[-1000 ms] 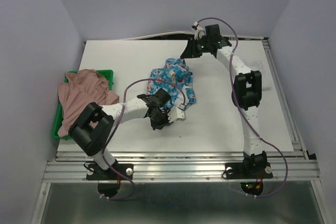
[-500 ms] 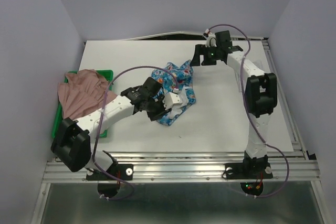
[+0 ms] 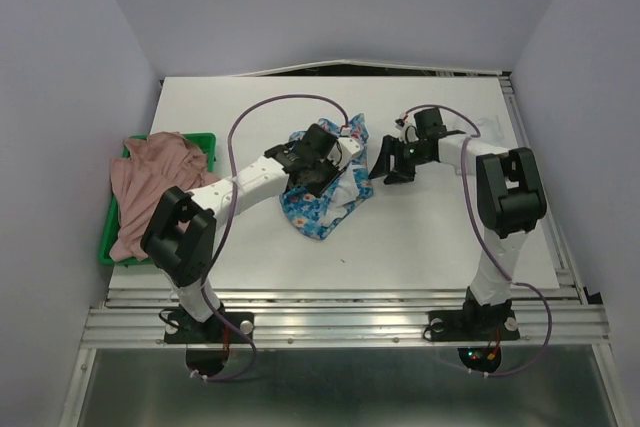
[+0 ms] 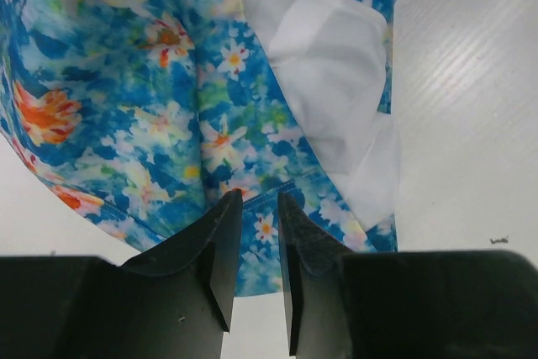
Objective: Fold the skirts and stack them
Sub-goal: Flatten the skirt out
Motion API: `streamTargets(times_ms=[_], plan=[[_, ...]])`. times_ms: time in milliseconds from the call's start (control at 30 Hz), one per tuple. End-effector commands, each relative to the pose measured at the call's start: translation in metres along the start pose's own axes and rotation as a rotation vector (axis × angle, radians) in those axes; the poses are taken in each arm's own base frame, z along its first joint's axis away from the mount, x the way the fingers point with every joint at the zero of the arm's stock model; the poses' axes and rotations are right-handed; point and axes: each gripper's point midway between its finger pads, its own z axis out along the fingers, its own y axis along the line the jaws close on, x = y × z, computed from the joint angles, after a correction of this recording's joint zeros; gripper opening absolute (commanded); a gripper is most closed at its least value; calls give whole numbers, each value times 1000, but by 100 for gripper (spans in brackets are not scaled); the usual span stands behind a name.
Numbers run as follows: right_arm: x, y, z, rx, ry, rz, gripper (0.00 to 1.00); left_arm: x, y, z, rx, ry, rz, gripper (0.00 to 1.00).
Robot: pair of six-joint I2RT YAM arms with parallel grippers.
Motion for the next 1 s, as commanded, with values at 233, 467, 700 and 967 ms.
streamTargets(times_ms=[233, 467, 700, 967], plan=[[-3, 5, 33, -118, -18, 32, 61, -23, 1, 17, -131, -7, -16, 36], [8, -1, 48, -129, 29, 57, 47, -21, 0, 27, -129, 17, -19, 36], [6, 13, 40, -180, 23, 54, 10, -19, -12, 35, -113, 33, 4, 38], [6, 27, 30, -230, 5, 38, 1, -27, -11, 46, -149, 28, 2, 43]])
